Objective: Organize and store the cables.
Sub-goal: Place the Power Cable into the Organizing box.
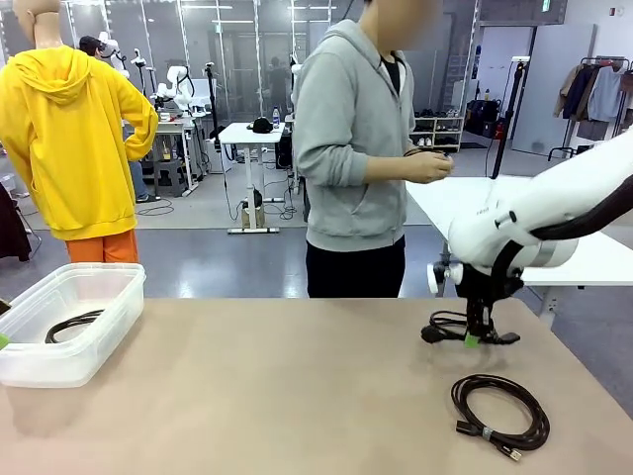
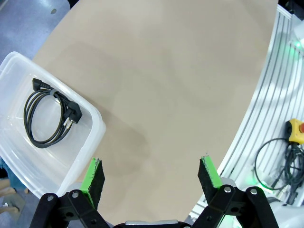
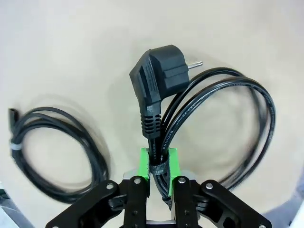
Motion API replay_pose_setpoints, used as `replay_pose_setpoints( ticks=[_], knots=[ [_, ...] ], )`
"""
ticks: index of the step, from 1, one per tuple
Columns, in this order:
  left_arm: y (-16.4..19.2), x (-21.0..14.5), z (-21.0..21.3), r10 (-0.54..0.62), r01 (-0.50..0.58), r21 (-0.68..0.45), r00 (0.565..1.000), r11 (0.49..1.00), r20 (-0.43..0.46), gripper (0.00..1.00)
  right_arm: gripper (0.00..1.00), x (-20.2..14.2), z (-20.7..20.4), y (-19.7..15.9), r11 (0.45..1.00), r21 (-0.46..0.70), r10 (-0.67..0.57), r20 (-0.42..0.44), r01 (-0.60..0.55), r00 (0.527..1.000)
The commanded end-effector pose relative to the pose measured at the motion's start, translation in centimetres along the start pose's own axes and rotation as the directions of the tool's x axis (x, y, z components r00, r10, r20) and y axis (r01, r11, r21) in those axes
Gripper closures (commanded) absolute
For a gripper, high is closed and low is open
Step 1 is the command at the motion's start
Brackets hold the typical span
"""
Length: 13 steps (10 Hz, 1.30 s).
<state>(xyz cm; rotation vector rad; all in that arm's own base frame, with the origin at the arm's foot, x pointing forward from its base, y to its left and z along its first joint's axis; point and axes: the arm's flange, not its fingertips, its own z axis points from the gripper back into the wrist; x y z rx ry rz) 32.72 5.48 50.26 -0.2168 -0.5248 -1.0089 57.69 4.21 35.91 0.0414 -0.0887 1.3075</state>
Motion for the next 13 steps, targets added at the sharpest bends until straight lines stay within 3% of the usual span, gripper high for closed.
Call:
replay_pose_setpoints(
  ticks=[1,4,5,11,12,13],
  knots=[
    [0.2,0.3,-0.1,0.006,-0.006,0.008,1.0,1.0,0.014,0.0,1.0,1.6,6.2,2.4,0.997,-0.047,-0.055,0.026,0.056,0.998],
    [0.2,0.3,-0.1,0.006,-0.006,0.008,1.0,1.0,0.014,0.0,1.0,2.5,8.5,5.0,0.999,-0.039,0.025,0.004,-0.025,1.0],
    [0.2,0.3,-0.1,0.006,-0.006,0.008,1.0,1.0,0.014,0.0,1.0,2.4,9.3,3.3,0.999,-0.053,0.002,0.028,-0.001,1.0],
    [0.2,0.3,-0.1,0.006,-0.006,0.008,1.0,1.0,0.014,0.0,1.0,2.4,9.3,3.3,0.999,-0.053,0.002,0.028,-0.001,1.0],
    [0.2,0.3,-0.1,0.006,-0.006,0.008,1.0,1.0,0.014,0.0,0.81,2.2,8.9,3.6,0.999,-0.038,0.001,0.022,-0.001,1.0],
    [0.2,0.3,-0.1,0.006,-0.006,0.008,1.0,1.0,0.014,0.0,0.81,5.3,9.8,3.3,0.984,-0.153,0.102,0.088,-0.087,0.991]
  ],
)
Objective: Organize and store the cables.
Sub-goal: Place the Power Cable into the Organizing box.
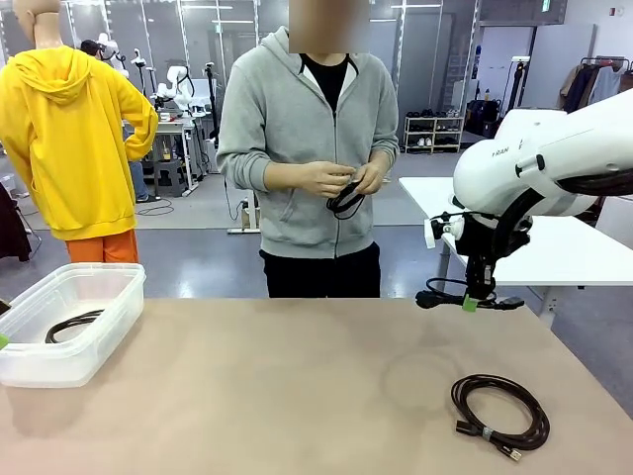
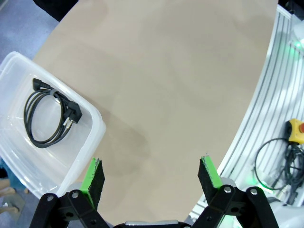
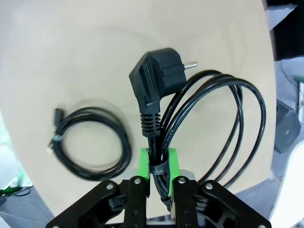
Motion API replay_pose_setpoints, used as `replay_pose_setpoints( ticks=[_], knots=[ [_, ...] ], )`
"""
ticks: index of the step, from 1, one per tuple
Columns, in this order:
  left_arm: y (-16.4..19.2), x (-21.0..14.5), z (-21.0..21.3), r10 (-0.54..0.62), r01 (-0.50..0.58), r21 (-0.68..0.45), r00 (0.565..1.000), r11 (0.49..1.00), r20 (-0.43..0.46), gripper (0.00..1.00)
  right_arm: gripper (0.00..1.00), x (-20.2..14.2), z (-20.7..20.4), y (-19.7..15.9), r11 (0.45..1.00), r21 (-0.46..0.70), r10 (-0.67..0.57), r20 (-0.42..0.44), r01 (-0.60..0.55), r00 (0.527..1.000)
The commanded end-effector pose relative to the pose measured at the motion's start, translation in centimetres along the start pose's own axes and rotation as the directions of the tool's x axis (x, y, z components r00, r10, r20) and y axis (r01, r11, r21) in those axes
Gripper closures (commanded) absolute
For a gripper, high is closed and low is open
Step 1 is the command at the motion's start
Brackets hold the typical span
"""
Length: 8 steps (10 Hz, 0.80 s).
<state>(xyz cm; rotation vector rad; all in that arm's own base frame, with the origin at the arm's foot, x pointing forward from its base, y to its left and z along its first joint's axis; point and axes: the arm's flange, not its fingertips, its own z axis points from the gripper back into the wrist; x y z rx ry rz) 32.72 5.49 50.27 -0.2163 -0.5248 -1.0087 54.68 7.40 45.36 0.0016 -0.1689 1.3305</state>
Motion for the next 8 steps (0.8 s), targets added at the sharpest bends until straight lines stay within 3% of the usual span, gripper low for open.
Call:
replay_pose_setpoints(
  ticks=[1,3,4,6,8],
  knots=[
    [0.2,0.3,-0.1,0.006,-0.006,0.008,1.0,1.0,0.014,0.0,0.81,5.6,1.5,-0.2,0.994,-0.07,0.081,-0.029,-0.083,0.996],
    [0.2,0.3,-0.1,0.006,-0.006,0.008,1.0,1.0,0.014,0.0,0.81,13.8,3.4,1.8,0.976,-0.132,0.169,-0.047,-0.174,0.985],
    [0.2,0.3,-0.1,0.006,-0.006,0.008,1.0,1.0,0.014,0.0,0.81,17.4,2.9,2.4,0.967,-0.129,0.206,-0.113,-0.22,0.972],
    [0.2,0.3,-0.1,0.006,-0.006,0.008,1.0,1.0,0.014,0.0,0.81,24.2,0.5,4.1,0.943,-0.115,0.294,-0.146,-0.312,0.945],
    [0.2,0.3,-0.1,0.006,-0.006,0.008,1.0,1.0,0.014,0.0,0.81,28.7,-3.6,5.5,0.948,-0.06,0.306,-0.109,-0.313,0.946]
  ],
)
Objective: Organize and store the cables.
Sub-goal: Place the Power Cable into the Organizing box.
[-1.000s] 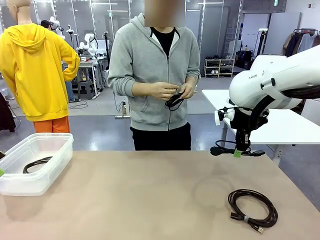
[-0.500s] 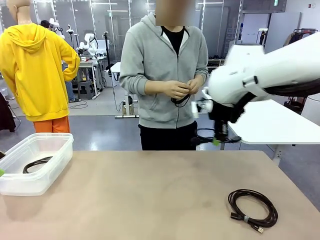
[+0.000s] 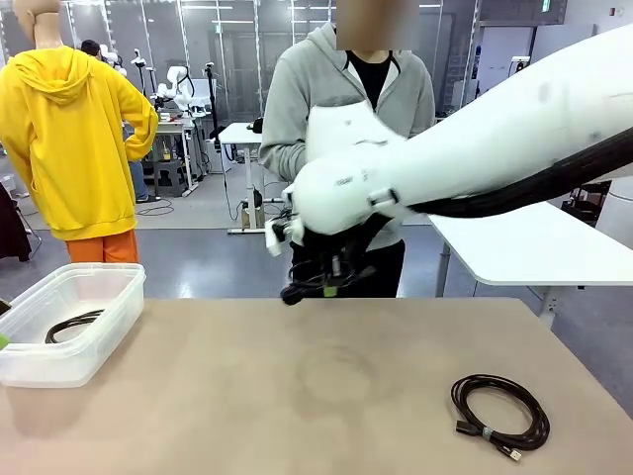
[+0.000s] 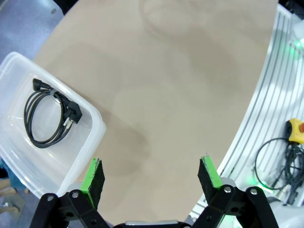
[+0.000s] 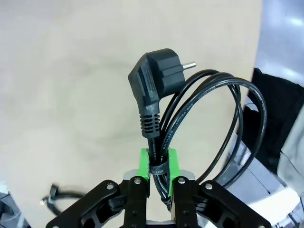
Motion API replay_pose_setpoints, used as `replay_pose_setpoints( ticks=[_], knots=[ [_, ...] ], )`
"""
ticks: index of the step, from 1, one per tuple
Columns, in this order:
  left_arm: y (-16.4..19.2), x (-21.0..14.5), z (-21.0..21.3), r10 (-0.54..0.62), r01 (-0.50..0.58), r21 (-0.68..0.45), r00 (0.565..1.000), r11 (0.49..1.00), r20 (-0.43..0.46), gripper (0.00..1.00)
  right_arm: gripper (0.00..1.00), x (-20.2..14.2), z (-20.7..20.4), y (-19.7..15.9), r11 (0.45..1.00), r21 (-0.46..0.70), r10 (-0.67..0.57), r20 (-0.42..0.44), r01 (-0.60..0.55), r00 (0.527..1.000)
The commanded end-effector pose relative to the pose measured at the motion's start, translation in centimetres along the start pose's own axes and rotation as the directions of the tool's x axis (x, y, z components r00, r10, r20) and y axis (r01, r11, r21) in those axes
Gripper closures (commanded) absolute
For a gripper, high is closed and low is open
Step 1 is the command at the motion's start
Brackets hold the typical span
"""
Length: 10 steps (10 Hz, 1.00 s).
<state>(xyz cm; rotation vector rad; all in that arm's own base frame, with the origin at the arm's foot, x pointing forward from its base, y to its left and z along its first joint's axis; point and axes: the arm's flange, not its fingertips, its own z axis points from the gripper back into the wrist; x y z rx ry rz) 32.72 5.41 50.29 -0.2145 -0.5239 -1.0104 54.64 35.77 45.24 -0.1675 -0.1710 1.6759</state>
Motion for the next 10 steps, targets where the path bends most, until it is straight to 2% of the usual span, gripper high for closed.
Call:
replay_pose_setpoints(
  ticks=[1,4,6,9,10],
  knots=[
    [0.2,0.2,-0.1,0.008,-0.008,0.007,1.0,1.0,0.016,0.0,0.81,2.1,-2.3,-1.4,0.997,0.05,-0.066,0.012,0.065,0.998],
    [0.2,0.2,-0.1,0.008,-0.008,0.007,1.0,1.0,0.016,0.0,0.81,5.4,-6.2,0.5,0.991,0.118,-0.067,0.009,0.066,0.998],
    [0.2,0.2,-0.1,0.008,-0.008,0.007,1.0,1.0,0.016,0.0,0.81,7.6,-8.8,1.8,0.983,0.166,-0.082,0.036,0.075,0.996],
    [0.2,0.2,-0.1,0.008,-0.008,0.007,1.0,1.0,0.016,0.0,0.81,9.5,-13.2,2.8,0.958,0.268,-0.122,0.059,0.102,0.991],
    [0.2,0.2,-0.1,0.008,-0.008,0.007,1.0,1.0,0.016,0.0,0.71,9.9,-13.5,3.1,0.958,0.262,-0.138,0.057,0.119,0.989]
  ],
)
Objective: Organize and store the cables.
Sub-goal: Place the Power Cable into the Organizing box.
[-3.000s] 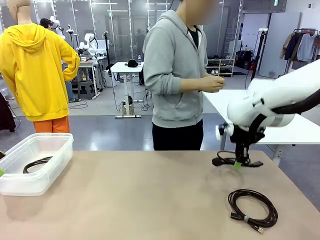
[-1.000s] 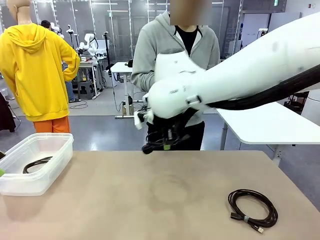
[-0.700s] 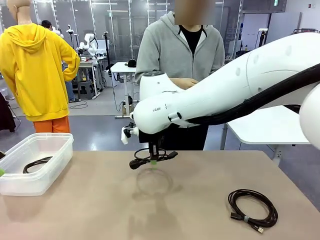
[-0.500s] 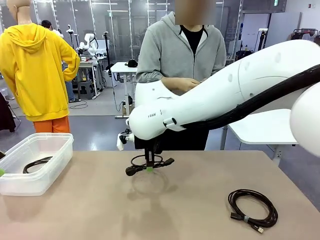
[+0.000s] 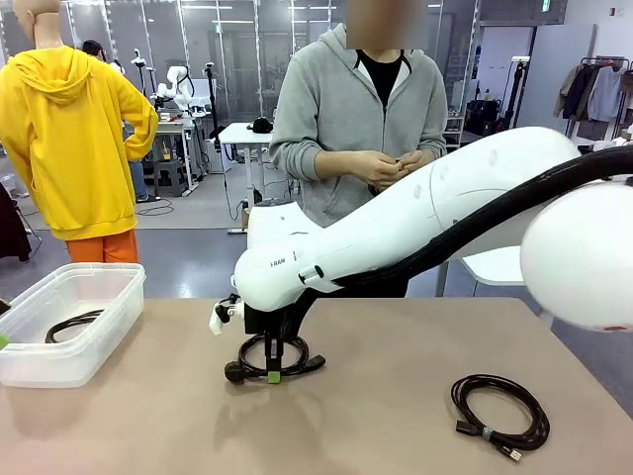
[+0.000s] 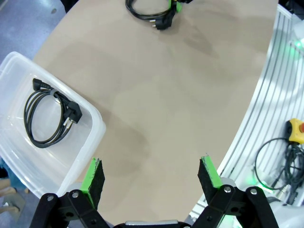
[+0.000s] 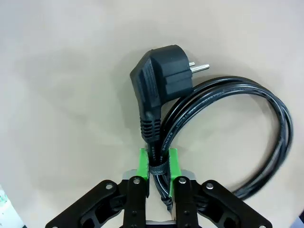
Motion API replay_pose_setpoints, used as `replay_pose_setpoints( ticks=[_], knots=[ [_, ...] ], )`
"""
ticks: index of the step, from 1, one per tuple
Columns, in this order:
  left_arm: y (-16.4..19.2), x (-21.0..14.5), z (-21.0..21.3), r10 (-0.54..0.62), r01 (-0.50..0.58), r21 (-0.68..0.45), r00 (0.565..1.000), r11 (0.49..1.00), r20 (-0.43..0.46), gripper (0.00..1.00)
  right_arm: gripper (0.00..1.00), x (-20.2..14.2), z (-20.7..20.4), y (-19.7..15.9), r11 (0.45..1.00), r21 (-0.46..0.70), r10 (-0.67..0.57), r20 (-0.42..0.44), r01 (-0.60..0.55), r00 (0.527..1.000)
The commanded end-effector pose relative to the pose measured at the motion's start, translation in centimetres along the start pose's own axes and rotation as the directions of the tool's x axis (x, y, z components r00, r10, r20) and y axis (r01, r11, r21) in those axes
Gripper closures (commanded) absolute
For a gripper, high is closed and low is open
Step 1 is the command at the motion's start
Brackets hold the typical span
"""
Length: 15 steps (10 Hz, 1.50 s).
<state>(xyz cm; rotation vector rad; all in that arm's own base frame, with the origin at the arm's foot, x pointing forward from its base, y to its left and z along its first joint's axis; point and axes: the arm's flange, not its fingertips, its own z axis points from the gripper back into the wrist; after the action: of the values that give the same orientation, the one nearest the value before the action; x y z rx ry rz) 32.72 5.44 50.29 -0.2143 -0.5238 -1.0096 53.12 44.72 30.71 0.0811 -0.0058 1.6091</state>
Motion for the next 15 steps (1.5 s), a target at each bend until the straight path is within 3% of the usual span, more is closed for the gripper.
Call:
replay_pose_setpoints(
  ticks=[1,5,7,10,12,15],
  knots=[
    [0.2,0.2,-0.1,0.007,-0.007,0.007,1.0,1.0,0.016,0.0,0.58,1.1,1.1,0.1,0.999,-0.017,-0.052,-0.001,0.052,0.999],
    [0.2,0.2,-0.1,0.007,-0.007,0.007,1.0,1.0,0.016,0.0,0.04,0.2,4.3,1.3,0.998,-0.031,-0.053,0.002,0.054,0.999],
    [0.2,0.2,-0.1,0.007,-0.007,0.007,1.0,1.0,0.016,0.0,0.0,-3.1,8.8,1.9,0.997,-0.059,-0.042,0.026,0.044,0.999],
    [0.2,0.2,-0.1,0.007,-0.007,0.007,1.0,1.0,0.016,0.0,0.0,-12.7,14.2,3.1,0.998,-0.06,-0.019,0.131,0.027,0.991],
    [0.2,0.2,-0.1,0.007,-0.007,0.007,1.0,1.0,0.016,0.0,0.0,-19.3,15.4,4.4,0.994,-0.095,-0.026,0.263,0.053,0.965],
    [0.2,0.2,-0.1,0.007,-0.007,0.007,1.0,1.0,0.016,0.0,0.0,-31.6,17.1,11.1,0.962,-0.189,-0.085,0.481,0.199,0.872]
  ],
)
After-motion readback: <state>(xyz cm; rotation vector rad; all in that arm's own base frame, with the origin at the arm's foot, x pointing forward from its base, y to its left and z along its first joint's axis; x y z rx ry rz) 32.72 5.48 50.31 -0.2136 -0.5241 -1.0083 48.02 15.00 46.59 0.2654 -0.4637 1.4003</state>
